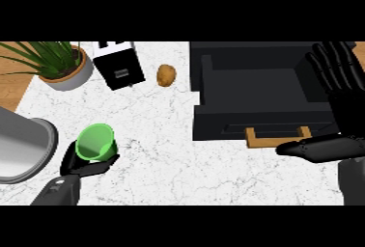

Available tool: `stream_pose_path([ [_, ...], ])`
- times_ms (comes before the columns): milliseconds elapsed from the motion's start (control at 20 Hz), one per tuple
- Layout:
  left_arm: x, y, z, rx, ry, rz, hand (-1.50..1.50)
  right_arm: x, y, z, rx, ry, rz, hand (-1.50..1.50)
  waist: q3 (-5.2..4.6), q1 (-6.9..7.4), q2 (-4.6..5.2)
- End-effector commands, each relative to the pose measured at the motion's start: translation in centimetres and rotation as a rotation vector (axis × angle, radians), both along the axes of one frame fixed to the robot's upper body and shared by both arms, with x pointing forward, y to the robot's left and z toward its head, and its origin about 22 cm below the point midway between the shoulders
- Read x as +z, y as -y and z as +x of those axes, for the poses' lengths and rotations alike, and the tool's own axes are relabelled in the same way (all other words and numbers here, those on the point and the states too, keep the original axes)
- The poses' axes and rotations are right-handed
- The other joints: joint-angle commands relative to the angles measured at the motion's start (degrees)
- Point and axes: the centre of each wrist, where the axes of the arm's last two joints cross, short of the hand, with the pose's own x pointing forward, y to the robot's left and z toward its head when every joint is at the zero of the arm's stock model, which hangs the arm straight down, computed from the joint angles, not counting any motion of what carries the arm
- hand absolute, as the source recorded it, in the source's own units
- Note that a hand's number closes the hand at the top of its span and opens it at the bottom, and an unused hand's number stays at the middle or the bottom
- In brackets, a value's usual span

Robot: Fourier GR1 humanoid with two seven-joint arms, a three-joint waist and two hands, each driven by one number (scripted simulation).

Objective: Pick up the cup, place it into the drawer and close the drawer

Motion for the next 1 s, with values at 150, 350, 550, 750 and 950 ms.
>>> stream_pose_path([
  [150,0.3,0.5,0.4,0.134,0.27,0.137,1.5,0.9,0.3,-1.0,-0.005,0.003,0.007,-1.5,0.1,0.25,-0.37],
  [350,0.4,1.8,1.3,0.263,0.314,0.062,1.5,-0.4,1.0,-0.8,-0.001,-0.002,-0.01,-1.5,0.04,-0.15,0.04],
  [550,1.3,4.3,3.4,0.32,0.338,-0.002,1.5,-0.7,0.1,-0.4,-0.007,0.009,0.012,-1.5,0.12,0.42,-0.12],
  [750,4.2,6.4,6.9,0.143,0.409,-0.107,1.5,-1.3,1.0,-0.6,-0.016,-0.008,0.013,-1.5,0.23,0.85,-0.4],
  [950,7.1,7.0,9.4,0.022,0.423,-0.102,1.5,-0.9,0.4,-0.4,-0.04,-0.013,0.006,-1.5,0.3,1.66,-0.78],
])
